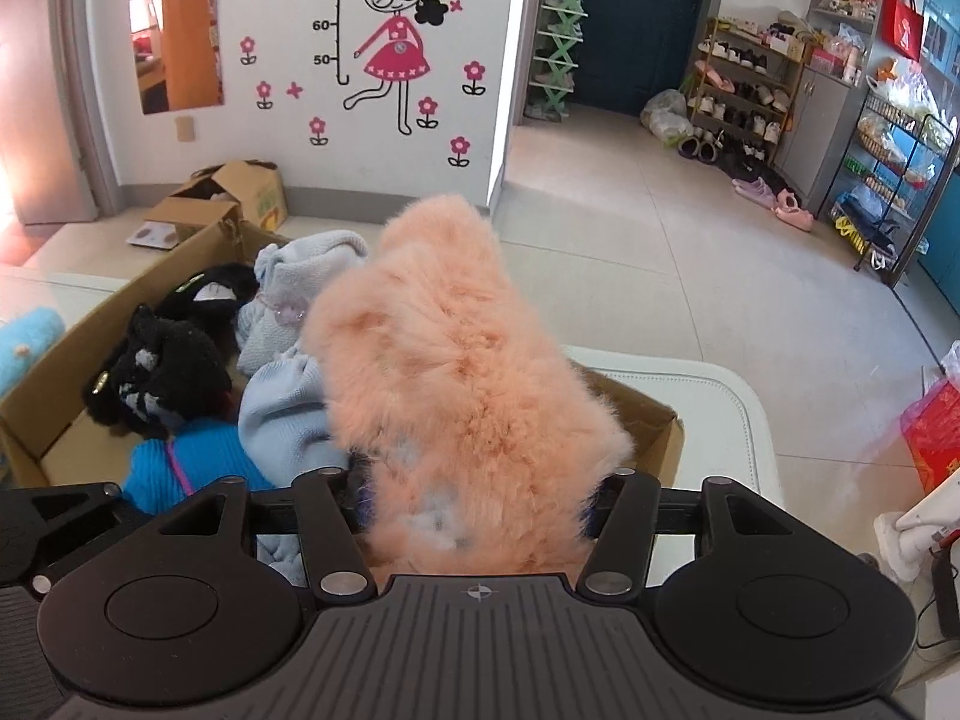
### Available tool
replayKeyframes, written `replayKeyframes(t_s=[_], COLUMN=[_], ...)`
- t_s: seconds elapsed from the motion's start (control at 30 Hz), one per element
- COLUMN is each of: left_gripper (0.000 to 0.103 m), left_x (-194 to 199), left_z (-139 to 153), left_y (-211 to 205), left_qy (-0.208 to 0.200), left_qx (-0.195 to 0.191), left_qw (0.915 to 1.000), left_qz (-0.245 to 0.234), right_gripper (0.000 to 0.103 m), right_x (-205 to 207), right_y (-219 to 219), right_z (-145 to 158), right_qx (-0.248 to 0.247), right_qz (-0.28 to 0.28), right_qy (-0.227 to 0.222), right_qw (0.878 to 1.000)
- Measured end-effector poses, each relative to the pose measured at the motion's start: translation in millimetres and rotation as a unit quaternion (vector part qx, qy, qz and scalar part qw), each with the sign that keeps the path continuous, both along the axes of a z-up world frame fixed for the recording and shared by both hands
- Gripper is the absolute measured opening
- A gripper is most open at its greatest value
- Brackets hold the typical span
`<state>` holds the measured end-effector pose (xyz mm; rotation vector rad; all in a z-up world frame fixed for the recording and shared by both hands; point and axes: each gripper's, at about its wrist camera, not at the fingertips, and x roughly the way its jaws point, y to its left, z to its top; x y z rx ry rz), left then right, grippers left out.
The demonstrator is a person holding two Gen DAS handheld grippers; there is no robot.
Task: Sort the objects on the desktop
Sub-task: 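Lower the grey sock and peach rabbit into the box and open both grippers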
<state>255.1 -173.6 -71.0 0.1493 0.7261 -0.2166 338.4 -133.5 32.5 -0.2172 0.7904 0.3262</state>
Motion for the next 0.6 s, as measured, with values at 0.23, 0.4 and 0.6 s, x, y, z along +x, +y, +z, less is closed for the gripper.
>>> replayKeyframes(t_s=[0.23, 0.4, 0.6], left_gripper=[0.081, 0.102, 0.102], left_x=[-27, -58, -83], left_z=[15, 35, 45], left_y=[2, 1, -6], left_qy=[-0.027, -0.055, -0.062], left_qx=[-0.002, 0.009, -0.003], left_qw=[0.9996, 0.9984, 0.998], left_qz=[0.01, 0.012, 0.015], right_gripper=[0.077, 0.081, 0.083], right_x=[-7, -19, -44], right_y=[-5, -7, -13], right_z=[8, 23, 47], right_qx=[0.005, 0.012, 0.027], right_qz=[0.001, 0.004, 0.007], right_qy=[-0.011, -0.021, -0.034], right_qw=[1.0, 1.0, 0.999])
